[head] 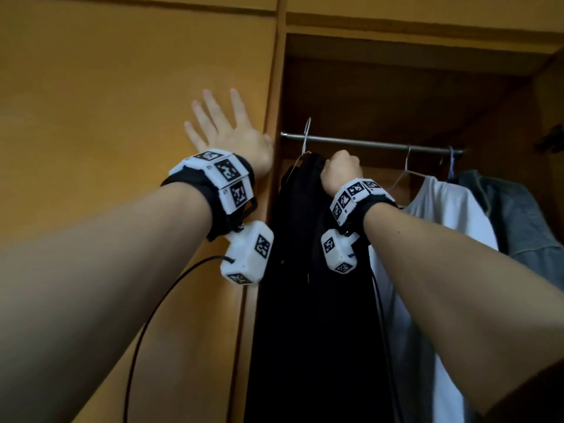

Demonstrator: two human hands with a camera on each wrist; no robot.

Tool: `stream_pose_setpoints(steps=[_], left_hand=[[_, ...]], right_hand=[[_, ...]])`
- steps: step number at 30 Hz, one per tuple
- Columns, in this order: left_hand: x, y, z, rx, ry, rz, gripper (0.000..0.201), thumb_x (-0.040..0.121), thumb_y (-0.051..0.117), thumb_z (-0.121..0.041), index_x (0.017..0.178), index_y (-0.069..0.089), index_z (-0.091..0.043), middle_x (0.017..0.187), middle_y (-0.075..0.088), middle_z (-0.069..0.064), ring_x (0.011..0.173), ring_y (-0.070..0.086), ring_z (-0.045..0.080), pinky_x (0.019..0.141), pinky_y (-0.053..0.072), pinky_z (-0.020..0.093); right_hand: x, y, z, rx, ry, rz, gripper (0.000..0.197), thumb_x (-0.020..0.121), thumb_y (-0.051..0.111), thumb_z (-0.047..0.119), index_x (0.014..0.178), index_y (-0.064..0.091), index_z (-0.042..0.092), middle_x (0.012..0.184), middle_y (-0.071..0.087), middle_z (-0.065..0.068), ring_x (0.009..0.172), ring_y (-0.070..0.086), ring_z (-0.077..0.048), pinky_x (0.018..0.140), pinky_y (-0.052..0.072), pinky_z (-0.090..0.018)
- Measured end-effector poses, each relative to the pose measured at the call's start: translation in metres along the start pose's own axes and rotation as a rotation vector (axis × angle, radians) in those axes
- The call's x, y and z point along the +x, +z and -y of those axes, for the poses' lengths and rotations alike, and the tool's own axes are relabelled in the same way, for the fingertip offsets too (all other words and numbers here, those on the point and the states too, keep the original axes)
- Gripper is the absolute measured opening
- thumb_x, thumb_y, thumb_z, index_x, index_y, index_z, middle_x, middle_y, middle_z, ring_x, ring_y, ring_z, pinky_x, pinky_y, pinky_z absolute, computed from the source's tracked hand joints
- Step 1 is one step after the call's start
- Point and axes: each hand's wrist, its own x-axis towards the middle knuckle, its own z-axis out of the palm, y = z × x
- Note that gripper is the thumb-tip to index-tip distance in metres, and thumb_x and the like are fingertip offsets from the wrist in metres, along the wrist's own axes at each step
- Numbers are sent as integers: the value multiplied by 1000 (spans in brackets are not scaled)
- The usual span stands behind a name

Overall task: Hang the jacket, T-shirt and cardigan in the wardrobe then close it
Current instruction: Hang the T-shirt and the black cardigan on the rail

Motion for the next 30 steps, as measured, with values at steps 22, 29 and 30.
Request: stream_pose_setpoints(steps=[22,29,30], left_hand=[[-1,-5,6,-5,41,57,89,93,46,-52,158,-7,-23,164,-19,17,151,-19,35,121,-11,53],[-10,1,4,-65,20,-52,83,92,45,-46,159,2,-21,166,-10,17,152,-12,38,121,-7,56],[-13,2,-3,-102,-24,-80,81,92,46,-42,159,5,-21,166,-8,17,152,-10,38,121,-7,56]], right_hand=[[-30,56,22,967,226,666,60,94,48,52,140,48,14,134,57,-7,125,54,-25,113,36,-40],[-35,-1,-28,825,330,390,56,92,42,57,112,65,9,102,66,-10,87,64,-28,81,58,-46],[-33,-14,-37,731,330,261,55,91,44,52,115,65,7,108,67,-11,91,65,-29,84,58,-46]])
